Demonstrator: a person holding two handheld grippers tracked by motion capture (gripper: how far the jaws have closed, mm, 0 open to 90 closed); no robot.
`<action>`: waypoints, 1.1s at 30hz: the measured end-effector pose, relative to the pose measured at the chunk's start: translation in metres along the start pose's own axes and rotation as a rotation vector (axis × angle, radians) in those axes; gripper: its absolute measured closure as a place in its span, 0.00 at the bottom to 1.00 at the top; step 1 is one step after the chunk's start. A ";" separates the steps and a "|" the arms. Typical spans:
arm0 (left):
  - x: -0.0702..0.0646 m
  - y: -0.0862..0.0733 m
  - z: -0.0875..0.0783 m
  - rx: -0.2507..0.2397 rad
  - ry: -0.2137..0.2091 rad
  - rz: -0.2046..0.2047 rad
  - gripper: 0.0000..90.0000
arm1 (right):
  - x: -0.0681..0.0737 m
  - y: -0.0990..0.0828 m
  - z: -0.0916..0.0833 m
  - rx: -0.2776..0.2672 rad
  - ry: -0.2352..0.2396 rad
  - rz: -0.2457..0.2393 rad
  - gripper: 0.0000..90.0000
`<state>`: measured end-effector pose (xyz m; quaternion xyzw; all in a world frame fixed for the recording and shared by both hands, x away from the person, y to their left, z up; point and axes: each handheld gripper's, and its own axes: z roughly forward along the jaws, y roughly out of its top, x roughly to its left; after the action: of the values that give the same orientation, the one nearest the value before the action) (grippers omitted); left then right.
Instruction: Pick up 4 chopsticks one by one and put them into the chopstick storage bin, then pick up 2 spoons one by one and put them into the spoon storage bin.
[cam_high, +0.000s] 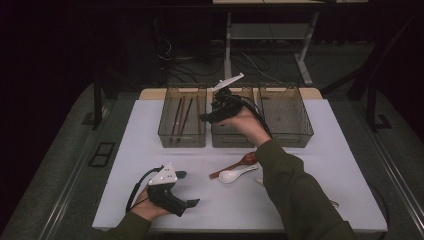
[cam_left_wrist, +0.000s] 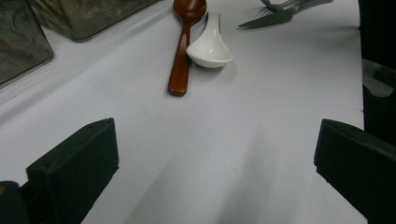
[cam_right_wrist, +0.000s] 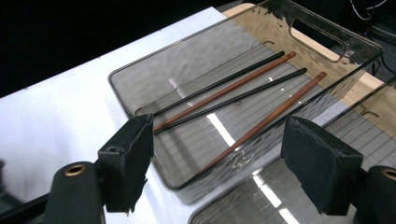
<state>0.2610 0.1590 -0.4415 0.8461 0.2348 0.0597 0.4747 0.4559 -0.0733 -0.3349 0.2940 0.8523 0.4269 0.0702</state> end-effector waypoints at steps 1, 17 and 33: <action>0.000 0.000 0.000 0.002 0.000 -0.002 0.00 | 0.000 -0.002 -0.004 -0.004 0.004 -0.002 0.28; 0.001 -0.001 0.000 -0.001 0.003 -0.012 0.00 | 0.000 -0.060 -0.040 -0.026 0.022 -0.015 0.26; 0.002 -0.002 -0.001 0.004 0.009 -0.014 0.00 | -0.013 -0.120 -0.081 -0.064 0.017 0.030 0.25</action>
<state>0.2616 0.1613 -0.4431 0.8450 0.2431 0.0598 0.4725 0.3837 -0.1916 -0.3783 0.3008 0.8343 0.4574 0.0658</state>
